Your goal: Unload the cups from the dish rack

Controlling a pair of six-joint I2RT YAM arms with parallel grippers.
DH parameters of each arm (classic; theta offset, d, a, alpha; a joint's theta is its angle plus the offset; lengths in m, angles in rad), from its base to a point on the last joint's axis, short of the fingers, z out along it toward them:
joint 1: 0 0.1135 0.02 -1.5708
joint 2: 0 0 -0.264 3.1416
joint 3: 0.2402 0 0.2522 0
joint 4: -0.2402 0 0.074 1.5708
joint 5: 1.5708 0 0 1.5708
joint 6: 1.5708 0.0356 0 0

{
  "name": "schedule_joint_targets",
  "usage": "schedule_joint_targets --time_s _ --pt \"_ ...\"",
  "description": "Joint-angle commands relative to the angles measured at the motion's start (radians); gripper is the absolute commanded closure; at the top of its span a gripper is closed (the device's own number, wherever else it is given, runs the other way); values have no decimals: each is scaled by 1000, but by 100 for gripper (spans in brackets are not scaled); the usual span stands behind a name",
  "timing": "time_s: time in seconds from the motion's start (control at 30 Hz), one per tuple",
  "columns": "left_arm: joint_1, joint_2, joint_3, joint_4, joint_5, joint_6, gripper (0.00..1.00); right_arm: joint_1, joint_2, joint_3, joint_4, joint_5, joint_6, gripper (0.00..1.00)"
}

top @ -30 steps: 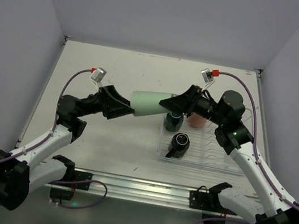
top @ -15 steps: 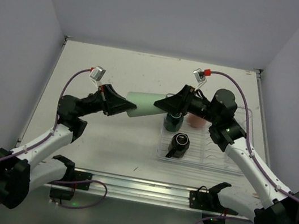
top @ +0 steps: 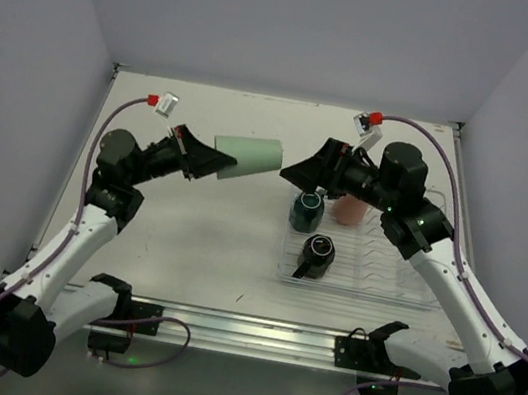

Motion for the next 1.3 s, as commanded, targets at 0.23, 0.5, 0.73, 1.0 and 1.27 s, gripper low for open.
schedule_joint_targets --time_s 0.23,0.5,0.73,1.0,1.27 --pt "40 77 509 -1157 -711 768 100 -7 65 333 -660 594 -185 1" --pt "40 260 632 -1349 -1006 842 100 -23 177 407 -836 770 -244 1" --pt "42 376 698 -1412 -1165 811 100 -69 217 417 -856 755 -273 1" --pt "42 553 706 -1426 -1074 833 100 -135 228 422 -856 718 -305 1" --pt "43 653 719 -1418 -1096 842 100 -185 212 374 -833 726 -324 1"
